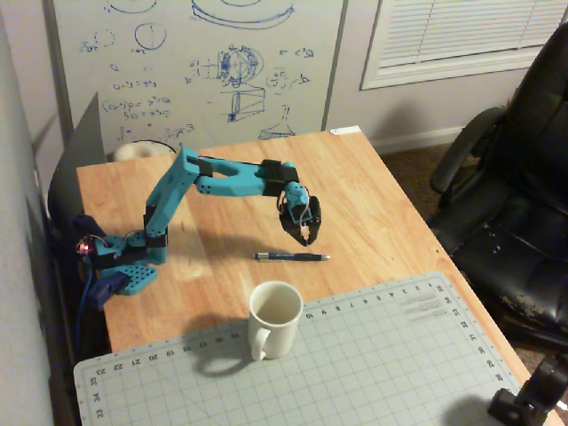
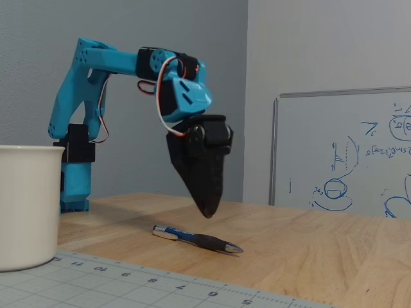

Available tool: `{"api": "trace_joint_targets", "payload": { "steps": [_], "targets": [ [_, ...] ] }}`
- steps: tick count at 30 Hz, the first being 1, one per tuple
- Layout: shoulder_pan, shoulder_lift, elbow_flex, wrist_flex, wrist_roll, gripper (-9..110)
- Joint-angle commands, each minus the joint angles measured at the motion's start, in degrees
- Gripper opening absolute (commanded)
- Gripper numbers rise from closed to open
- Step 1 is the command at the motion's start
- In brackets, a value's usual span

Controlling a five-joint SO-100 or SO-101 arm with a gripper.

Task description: Touch the pen.

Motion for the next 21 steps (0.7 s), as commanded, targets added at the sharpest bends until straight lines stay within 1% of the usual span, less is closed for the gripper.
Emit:
{"api": "trace_joint_targets", "payload": {
  "steps": [1, 7, 21],
  "targets": [
    [0.53, -0.62, -7.21, -0.79, -0.44, 1],
    [0.44, -3.78, -9.93, -0.44, -0.44, 1],
    [1.85, -4.13, -9.14, -0.09, -0.35, 1]
  ]
}}
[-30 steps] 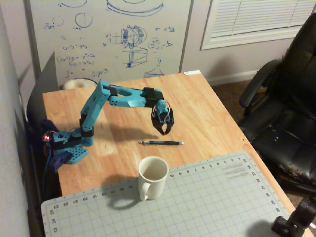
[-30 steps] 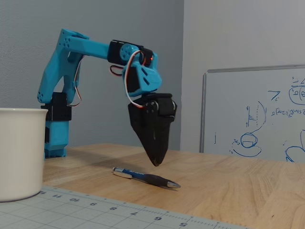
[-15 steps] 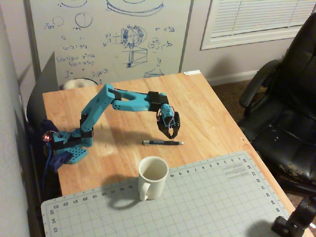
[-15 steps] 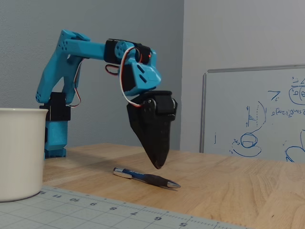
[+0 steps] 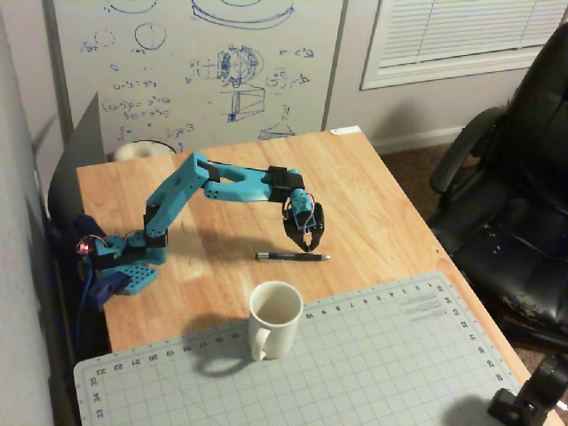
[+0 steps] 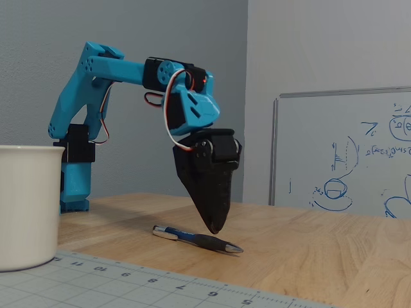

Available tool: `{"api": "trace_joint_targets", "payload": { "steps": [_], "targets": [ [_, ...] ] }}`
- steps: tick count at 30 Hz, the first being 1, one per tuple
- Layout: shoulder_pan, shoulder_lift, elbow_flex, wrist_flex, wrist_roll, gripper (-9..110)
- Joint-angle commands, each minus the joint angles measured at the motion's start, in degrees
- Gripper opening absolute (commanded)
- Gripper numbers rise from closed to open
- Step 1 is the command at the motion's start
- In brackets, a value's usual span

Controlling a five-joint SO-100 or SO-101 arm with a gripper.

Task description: Touch the pen.

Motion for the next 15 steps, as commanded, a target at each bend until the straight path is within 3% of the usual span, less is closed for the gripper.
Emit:
{"api": "trace_joint_targets", "payload": {
  "steps": [1, 15],
  "targets": [
    [1.76, 1.93, -4.48, -0.09, -0.35, 1],
    [1.76, 0.70, -4.57, -0.09, -0.35, 1]
  ]
}}
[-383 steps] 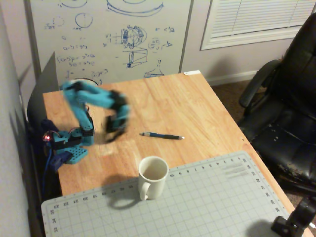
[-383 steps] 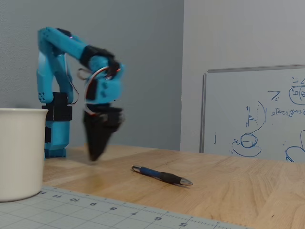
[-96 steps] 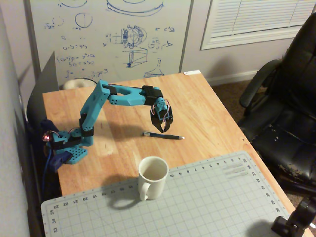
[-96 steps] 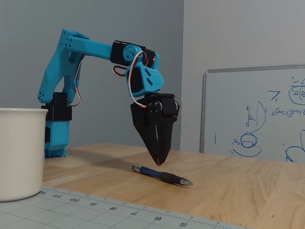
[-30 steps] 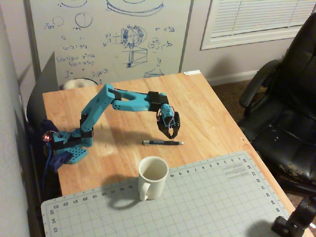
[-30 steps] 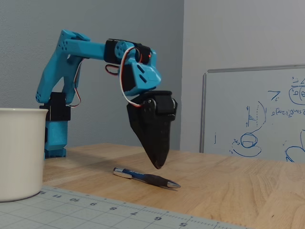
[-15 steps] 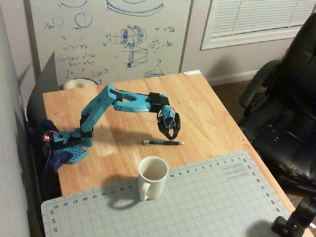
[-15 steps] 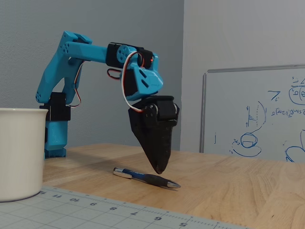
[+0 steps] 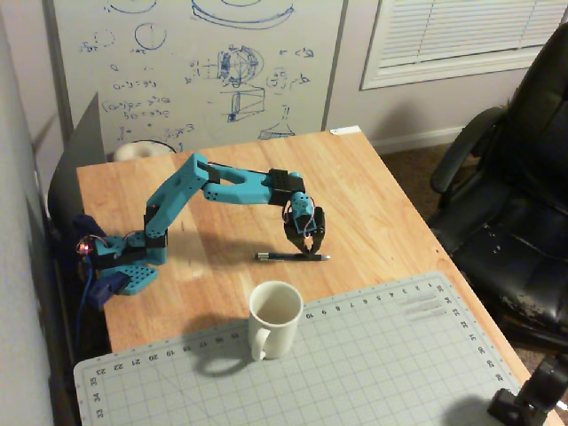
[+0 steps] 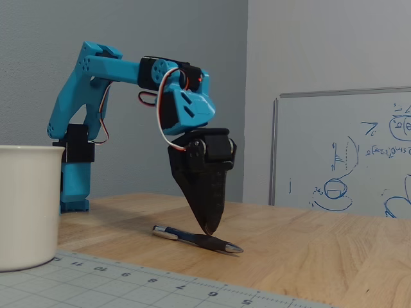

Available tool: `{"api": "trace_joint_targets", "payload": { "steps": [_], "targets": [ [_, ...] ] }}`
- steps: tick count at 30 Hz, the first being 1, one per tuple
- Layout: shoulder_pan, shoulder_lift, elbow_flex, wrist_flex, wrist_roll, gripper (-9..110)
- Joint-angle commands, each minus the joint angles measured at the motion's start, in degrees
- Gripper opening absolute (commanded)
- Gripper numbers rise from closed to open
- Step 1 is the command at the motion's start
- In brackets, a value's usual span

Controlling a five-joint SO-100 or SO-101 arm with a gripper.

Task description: Touch the pen.

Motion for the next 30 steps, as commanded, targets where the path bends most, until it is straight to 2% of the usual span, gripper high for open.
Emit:
{"api": "trace_joint_targets", "payload": {
  "steps": [1, 30],
  "targets": [
    [0.09, 0.26, -4.75, -0.09, -0.35, 1],
    [0.26, -0.53, -5.54, -0.44, -0.35, 1]
  ]
}}
